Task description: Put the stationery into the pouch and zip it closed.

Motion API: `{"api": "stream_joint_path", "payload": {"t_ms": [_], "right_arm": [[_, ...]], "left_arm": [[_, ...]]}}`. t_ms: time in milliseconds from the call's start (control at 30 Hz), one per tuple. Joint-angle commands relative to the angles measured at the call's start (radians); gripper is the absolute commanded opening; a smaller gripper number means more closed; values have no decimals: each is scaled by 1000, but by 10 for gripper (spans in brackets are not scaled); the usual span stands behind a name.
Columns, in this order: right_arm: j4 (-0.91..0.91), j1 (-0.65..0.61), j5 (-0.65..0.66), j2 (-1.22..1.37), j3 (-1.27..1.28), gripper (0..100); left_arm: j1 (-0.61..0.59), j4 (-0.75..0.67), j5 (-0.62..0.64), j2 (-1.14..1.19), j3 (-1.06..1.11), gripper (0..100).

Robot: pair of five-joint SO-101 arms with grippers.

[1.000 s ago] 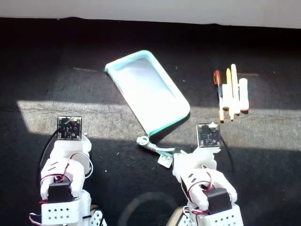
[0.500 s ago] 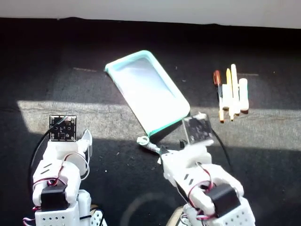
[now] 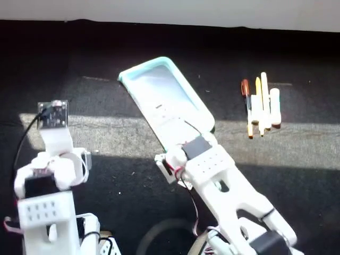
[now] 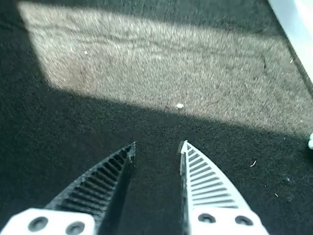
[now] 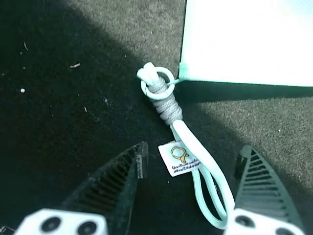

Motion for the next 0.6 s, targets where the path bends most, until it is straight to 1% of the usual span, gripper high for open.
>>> {"api": "stream_joint_path", "payload": {"t_ms": [0,133,200,267,367,567], "right_arm": [[27,-39,-15,140,-137,289],[58,-110,-12,312,-208,289],[58,-122,34,394,-257,289],[56,-117,81,467,-306,289],[58,-88,112,553,-351,289],[65,-62,189,636,-363,285]], "left_arm": [[-15,8,6,165,-101,158],[-10,0,3,171,-104,158],[-10,0,3,160,-104,158],[-10,0,2,148,-104,158],[-10,0,2,124,-104,159],[-10,0,2,74,-104,161]]}}
